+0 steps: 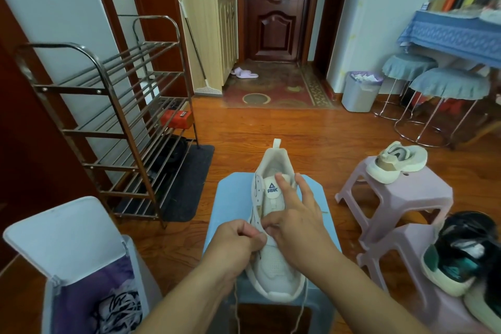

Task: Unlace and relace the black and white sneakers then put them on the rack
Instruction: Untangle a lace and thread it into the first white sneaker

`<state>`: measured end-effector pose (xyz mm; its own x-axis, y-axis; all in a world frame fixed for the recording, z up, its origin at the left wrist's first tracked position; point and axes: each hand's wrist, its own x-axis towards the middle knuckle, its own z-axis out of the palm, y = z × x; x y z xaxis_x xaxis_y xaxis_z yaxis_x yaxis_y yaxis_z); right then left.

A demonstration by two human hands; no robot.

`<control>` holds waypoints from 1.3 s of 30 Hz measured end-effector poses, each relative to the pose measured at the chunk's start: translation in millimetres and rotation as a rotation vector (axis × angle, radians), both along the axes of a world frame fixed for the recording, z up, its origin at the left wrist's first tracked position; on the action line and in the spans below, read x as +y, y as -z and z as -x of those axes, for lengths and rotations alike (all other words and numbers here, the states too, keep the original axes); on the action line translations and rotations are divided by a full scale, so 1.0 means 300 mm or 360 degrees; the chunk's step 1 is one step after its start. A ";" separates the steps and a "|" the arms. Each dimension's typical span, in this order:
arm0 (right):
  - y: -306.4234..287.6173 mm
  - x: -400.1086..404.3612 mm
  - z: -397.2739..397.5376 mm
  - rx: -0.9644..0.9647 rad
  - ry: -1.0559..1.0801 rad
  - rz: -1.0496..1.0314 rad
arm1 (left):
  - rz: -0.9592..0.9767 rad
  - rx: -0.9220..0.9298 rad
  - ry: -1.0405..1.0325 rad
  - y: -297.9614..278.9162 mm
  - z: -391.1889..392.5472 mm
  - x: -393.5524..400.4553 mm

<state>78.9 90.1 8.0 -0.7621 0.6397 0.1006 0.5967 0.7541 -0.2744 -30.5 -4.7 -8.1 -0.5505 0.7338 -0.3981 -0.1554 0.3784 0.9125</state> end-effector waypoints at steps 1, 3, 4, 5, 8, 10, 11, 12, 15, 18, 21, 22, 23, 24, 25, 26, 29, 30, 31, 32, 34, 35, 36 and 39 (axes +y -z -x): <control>-0.001 -0.001 0.007 0.0000 -0.0008 0.0002 | -0.0014 0.0007 0.0017 -0.002 0.003 -0.001; -0.010 -0.007 0.021 0.0027 -0.0031 0.0033 | 0.0009 0.0218 0.0093 0.001 0.012 0.001; -0.011 -0.007 0.027 0.0036 -0.0042 0.0032 | 0.0034 0.0438 0.0141 -0.003 0.015 0.000; -0.012 -0.005 0.030 0.0039 -0.0054 0.0022 | 0.0024 0.0677 0.0180 -0.006 0.016 -0.002; -0.011 -0.007 0.030 0.0034 -0.0103 -0.0037 | -0.0113 0.1104 0.0403 -0.009 0.028 -0.011; 0.009 -0.001 0.024 0.0104 -0.0136 -0.0112 | -0.0146 0.1157 0.0550 -0.001 0.039 -0.019; 0.020 0.002 0.022 0.0131 -0.0147 -0.0127 | -0.0142 0.1168 0.0573 0.001 0.045 -0.021; 0.019 0.003 0.018 0.0132 -0.0150 -0.0116 | -0.0138 0.1183 0.0584 0.003 0.049 -0.022; -0.017 0.052 -0.002 0.0198 -0.0112 -0.0227 | -0.0096 0.1231 0.0628 -0.005 0.054 -0.027; -0.131 0.171 -0.035 0.0609 0.0189 -0.0371 | -0.0035 0.1254 0.0671 -0.021 0.056 -0.028; -0.202 0.212 -0.049 0.0821 0.0230 0.0116 | -0.0114 0.1137 0.0629 -0.035 0.052 -0.011; -0.206 0.194 -0.044 0.0800 0.0150 0.0291 | -0.0177 0.1060 0.0594 -0.054 0.044 0.001; -0.195 0.175 -0.034 0.0757 0.0073 0.0393 | -0.0253 0.0989 0.0539 -0.072 0.037 0.016; -0.180 0.156 -0.026 0.0733 0.0015 0.0427 | -0.0321 0.0924 0.0468 -0.096 0.028 0.031; -0.170 0.146 -0.019 0.0739 -0.0006 0.0430 | -0.0397 0.0868 0.0392 -0.114 0.025 0.045; -0.166 0.143 -0.015 0.0792 0.0003 0.0462 | -0.0459 0.0788 0.0323 -0.123 0.026 0.054; -0.177 0.151 -0.036 0.1003 0.0231 0.0585 | -0.0534 0.0446 0.0122 -0.142 0.026 0.063; -0.176 0.146 -0.045 0.0965 0.0320 0.0567 | -0.0533 0.0356 0.0074 -0.146 0.029 0.060; -0.165 0.134 -0.052 0.0841 0.0378 0.0510 | -0.0526 0.0279 0.0025 -0.146 0.034 0.056; -0.150 0.116 -0.054 0.0658 0.0405 0.0448 | -0.0528 0.0234 -0.0009 -0.148 0.044 0.055; -0.116 0.072 -0.047 0.0296 0.0448 0.0346 | -0.0521 0.0167 -0.0015 -0.150 0.062 0.051; -0.102 0.057 -0.039 0.0161 0.0465 0.0308 | -0.0542 0.0113 0.0001 -0.151 0.068 0.051; -0.089 0.049 -0.031 0.0078 0.0468 0.0275 | -0.0572 0.0052 0.0023 -0.153 0.070 0.051; -0.073 0.040 -0.021 0.0051 0.0479 0.0192 | -0.0651 0.0018 0.0063 -0.153 0.068 0.060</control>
